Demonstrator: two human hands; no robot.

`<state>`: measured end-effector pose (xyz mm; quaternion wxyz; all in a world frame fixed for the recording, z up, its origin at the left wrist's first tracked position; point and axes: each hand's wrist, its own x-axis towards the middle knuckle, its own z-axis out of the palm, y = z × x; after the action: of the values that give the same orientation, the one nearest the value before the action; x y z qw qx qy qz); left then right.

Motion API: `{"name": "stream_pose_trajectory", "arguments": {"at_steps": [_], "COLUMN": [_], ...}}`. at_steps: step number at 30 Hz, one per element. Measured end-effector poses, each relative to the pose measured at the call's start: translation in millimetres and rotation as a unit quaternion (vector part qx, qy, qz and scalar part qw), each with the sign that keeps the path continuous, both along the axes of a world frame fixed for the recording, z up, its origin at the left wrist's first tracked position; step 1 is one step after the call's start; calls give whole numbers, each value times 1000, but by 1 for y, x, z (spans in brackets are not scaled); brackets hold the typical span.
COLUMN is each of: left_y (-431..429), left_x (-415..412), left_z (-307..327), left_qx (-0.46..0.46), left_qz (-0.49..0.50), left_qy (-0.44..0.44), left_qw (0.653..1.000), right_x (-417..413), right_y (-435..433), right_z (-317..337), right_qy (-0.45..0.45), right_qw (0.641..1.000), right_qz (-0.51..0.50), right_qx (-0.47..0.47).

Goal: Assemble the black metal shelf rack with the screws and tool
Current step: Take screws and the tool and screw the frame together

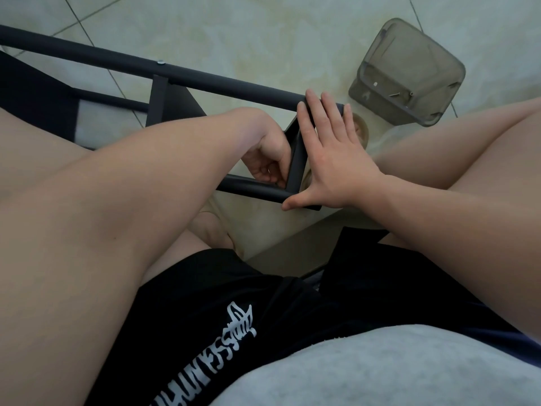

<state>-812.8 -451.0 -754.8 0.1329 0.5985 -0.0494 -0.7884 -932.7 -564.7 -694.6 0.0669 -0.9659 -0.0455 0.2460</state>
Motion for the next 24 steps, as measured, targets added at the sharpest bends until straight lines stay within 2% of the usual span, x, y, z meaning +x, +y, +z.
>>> {"name": "stream_pose_trajectory", "arguments": {"at_steps": [14, 24], "left_y": [6, 9], "left_x": [-3, 3], "left_z": [-1, -3], "left_qx": [-51, -39], "left_qz": [51, -24], "left_qy": [-17, -19], "left_qw": [997, 999], "right_x": [-1, 1], "right_y": [-1, 0], "right_z": [-1, 0], "right_qy": [-2, -3], "right_qw": [1000, 1000], "right_qz": [0, 1], "right_qx": [3, -2]}}
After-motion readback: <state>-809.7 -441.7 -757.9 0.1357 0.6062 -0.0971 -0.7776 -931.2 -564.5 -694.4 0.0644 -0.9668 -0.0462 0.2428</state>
